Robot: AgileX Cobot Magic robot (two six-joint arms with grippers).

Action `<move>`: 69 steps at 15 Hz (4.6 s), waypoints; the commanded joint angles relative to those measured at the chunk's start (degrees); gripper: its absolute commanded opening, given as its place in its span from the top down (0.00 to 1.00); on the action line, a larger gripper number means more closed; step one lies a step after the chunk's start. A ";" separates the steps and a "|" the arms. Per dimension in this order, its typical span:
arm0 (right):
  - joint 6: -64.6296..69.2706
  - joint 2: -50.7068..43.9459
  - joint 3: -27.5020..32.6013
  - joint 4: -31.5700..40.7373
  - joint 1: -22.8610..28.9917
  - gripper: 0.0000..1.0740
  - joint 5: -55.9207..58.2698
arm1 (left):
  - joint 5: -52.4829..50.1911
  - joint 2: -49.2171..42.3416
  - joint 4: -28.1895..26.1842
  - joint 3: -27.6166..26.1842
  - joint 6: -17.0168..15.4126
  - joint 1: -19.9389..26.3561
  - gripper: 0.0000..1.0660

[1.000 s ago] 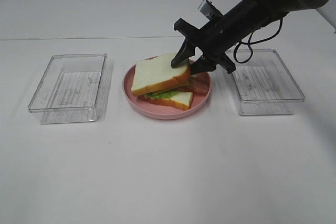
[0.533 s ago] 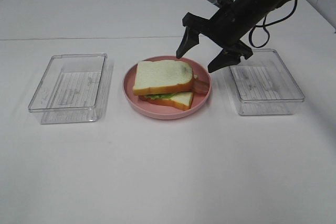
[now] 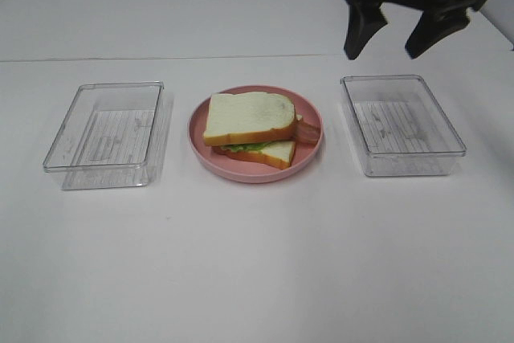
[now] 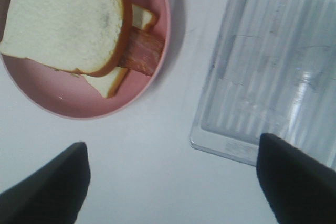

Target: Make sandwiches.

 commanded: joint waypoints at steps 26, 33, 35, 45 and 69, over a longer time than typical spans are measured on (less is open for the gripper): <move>-2.35 -88.01 65.32 -7.68 0.11 0.25 -4.58 | -0.69 -1.15 0.23 0.06 -0.23 -0.11 0.26; -2.69 -104.79 66.12 -7.56 0.11 0.25 -4.01 | -0.69 -1.15 0.23 0.06 -0.23 -0.11 0.26; -3.44 -108.58 66.12 -7.16 0.11 0.25 -4.01 | -0.69 -1.15 0.23 0.06 -0.23 -0.11 0.26; -3.27 -107.89 66.12 -6.42 0.11 0.25 -4.07 | -0.69 -1.09 0.29 0.06 -0.11 2.64 0.26; -3.27 -108.35 66.12 -5.16 -15.93 0.25 -4.07 | -0.69 -1.26 -6.19 0.06 5.10 18.33 0.26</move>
